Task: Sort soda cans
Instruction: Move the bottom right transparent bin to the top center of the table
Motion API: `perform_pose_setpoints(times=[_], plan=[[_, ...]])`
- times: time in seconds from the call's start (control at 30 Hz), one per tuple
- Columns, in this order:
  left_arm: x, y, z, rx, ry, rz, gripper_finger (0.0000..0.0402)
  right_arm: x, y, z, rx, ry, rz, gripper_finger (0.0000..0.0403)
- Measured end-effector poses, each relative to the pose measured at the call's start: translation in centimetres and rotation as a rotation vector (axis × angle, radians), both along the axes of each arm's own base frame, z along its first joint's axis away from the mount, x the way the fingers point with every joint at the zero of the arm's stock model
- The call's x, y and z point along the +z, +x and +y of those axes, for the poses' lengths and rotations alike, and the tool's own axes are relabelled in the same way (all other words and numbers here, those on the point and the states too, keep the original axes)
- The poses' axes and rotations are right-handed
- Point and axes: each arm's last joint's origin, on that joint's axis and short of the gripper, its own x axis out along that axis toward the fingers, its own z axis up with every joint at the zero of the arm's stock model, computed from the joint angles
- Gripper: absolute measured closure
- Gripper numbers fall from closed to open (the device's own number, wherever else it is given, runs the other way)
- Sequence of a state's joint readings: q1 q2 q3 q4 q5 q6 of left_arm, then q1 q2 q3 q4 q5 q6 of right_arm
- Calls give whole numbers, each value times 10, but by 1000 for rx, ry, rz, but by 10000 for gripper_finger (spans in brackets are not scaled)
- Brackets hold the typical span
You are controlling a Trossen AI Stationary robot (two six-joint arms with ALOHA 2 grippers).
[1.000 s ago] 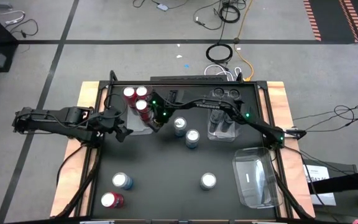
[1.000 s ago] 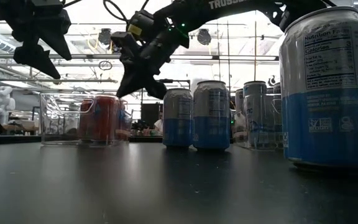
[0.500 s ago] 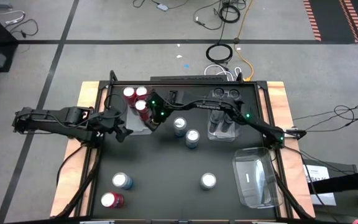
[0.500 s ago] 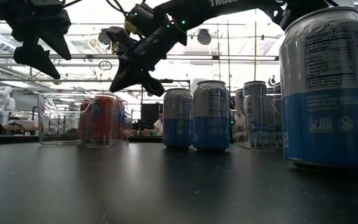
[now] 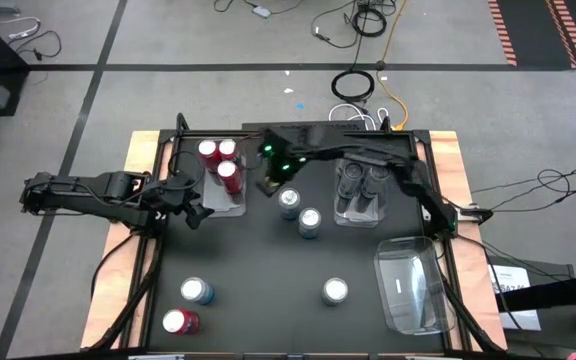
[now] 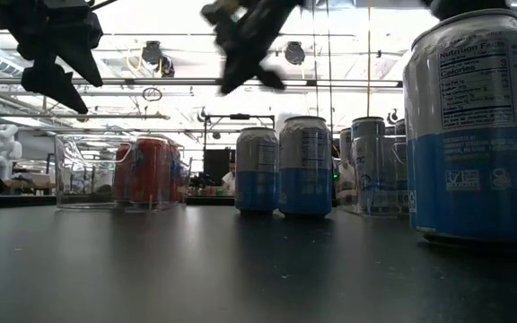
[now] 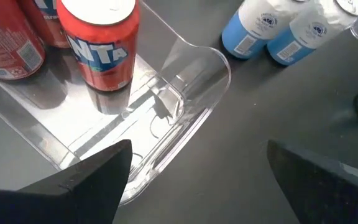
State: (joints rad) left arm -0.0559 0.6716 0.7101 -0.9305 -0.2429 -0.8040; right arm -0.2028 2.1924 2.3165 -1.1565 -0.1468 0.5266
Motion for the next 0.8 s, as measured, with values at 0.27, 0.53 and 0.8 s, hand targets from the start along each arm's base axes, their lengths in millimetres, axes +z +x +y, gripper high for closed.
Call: perform_pose_setpoints(times=[0.27, 0.53, 0.8], plan=[[5, 5, 0, -3, 8, -69, 20, 71, -85, 83, -80, -208, 171, 403], [7, 8, 0, -13, 18, -108, 20, 32, -148, 163, -215, -52, 206, 403], [7, 8, 0, -10, 18, -108, 20, -2, -251, 194, -575, 200, 216, 403]])
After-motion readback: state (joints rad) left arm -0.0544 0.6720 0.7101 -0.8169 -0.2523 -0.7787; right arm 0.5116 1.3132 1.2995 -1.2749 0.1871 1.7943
